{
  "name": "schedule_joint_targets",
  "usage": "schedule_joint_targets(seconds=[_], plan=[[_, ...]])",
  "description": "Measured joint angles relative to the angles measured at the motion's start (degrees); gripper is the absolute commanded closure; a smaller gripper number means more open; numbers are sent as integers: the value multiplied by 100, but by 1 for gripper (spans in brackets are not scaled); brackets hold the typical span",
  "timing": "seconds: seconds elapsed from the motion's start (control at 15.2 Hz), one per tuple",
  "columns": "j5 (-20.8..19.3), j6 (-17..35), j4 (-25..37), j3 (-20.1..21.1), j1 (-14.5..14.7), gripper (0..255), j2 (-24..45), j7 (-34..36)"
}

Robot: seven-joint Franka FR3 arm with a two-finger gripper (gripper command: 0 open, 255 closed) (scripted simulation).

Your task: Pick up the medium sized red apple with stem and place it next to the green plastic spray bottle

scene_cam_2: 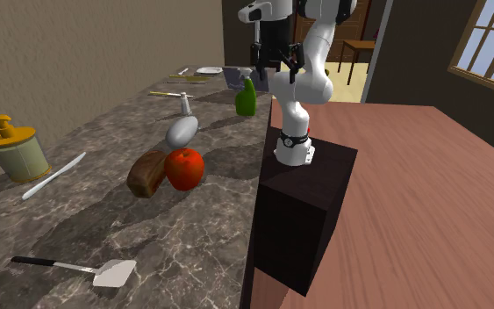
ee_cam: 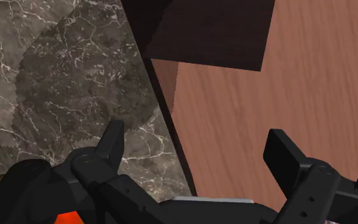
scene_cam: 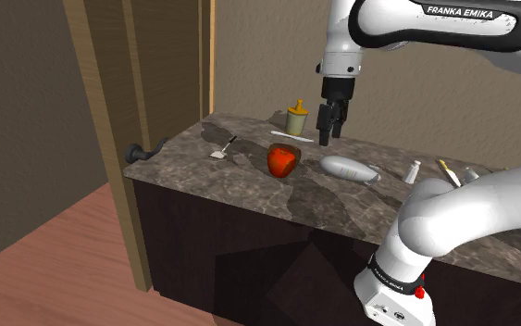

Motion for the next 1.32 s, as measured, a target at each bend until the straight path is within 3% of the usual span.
schedule_joint_targets(seconds=[0.13,0.33,0.92,1.32], plan=[[-23,118,-66,-14,-16,0,-5,-16],[-161,833,-438,-120,-115,0,-4,-129],[-539,3382,-1314,-551,-475,0,401,-469],[-631,5256,-1443,-906,-637,0,1290,-716]])
